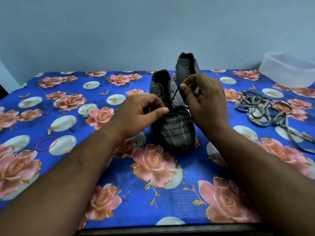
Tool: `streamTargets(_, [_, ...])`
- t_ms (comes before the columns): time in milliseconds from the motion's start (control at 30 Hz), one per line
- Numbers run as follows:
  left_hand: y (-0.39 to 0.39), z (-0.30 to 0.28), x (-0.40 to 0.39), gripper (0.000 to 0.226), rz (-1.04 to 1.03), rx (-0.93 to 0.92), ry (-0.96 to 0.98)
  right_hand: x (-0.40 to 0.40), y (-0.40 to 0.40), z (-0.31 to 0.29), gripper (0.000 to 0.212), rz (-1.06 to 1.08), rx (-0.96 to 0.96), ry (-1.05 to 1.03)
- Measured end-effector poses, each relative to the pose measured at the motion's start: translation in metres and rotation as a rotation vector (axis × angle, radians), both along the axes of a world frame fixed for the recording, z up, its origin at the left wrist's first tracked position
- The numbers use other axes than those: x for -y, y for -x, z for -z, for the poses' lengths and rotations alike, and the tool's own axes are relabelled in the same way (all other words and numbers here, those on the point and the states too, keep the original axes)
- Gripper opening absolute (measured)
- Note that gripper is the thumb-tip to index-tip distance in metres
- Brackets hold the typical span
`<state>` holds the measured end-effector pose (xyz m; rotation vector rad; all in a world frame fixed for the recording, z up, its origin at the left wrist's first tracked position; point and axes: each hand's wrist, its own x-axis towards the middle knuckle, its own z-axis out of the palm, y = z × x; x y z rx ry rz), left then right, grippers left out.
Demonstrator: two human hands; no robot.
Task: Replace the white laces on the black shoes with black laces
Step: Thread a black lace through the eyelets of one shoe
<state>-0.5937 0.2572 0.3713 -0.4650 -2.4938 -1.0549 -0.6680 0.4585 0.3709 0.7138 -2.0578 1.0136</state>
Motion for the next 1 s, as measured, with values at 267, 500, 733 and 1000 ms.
streamTargets(267, [0.001, 0.003, -0.008, 0.015, -0.005, 0.118, -0.074, 0.003, -0.002, 0.002, 0.016, -0.066, 0.009, 0.006])
streamTargets(500, [-0.001, 0.0, -0.015, 0.026, -0.119, 0.132, 0.07, 0.004, -0.001, 0.004, 0.015, -0.078, 0.013, -0.019])
streamTargets(733, [0.0, 0.001, -0.016, 0.006, 0.003, 0.291, -0.273, 0.001, 0.001, 0.003, 0.013, -0.071, 0.032, -0.01])
streamTargets(1000, [-0.003, -0.011, 0.0, 0.007, 0.026, -0.103, 0.24, -0.005, 0.018, 0.014, 0.016, -0.036, 0.15, -0.094])
